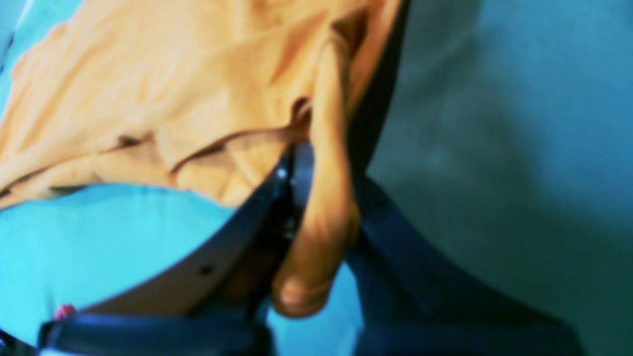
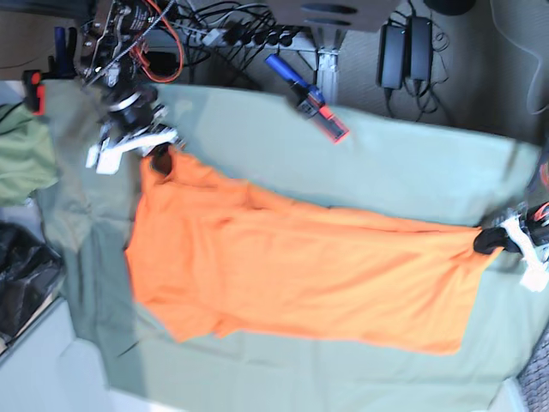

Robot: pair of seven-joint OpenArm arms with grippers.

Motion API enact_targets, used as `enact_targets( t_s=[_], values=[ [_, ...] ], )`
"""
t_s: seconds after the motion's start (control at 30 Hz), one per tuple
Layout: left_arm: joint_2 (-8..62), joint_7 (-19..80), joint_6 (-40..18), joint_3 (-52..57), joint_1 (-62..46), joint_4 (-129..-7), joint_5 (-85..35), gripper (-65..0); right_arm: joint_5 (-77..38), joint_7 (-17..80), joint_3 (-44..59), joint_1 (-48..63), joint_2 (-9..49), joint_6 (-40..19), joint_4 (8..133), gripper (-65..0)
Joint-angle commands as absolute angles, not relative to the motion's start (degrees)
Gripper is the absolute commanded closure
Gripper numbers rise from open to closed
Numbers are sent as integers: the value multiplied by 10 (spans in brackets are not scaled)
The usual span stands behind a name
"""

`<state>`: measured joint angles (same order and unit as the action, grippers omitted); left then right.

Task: Fold the T-shirt properly
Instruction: 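Lower the folded side onto the shirt and release both grippers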

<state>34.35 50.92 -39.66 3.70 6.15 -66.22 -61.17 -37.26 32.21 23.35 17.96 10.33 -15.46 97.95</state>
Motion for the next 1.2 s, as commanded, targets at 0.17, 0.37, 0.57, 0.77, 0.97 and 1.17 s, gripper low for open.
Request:
enact_targets(
  t_s=[0.17,0.37,0.57,0.77,0.97,1.17],
  values=[
    [389,505,-400,42,19,-731,-624,0,-380,311,254,225,127,-204,1019,0],
    [416,519,-400,42,-37,-782,-636,0,-387,313,263,272,161,-204,1047,0],
    [430,526,-400,43,-88,-838,-637,0,-395,317,285,301,178,-204,1048,0],
    [427,521,-400,55,-110,-857,-634,0,-396,319,297,303,178,-204,1048,0],
    [427,503,-400,55,-110,-857,-609,-170,-373,319,297,303,177,-204,1047,0],
    [428,483,-400,55,-130,-857,-582,-333,-342,320,297,304,173,-203,1047,-402]
  ],
)
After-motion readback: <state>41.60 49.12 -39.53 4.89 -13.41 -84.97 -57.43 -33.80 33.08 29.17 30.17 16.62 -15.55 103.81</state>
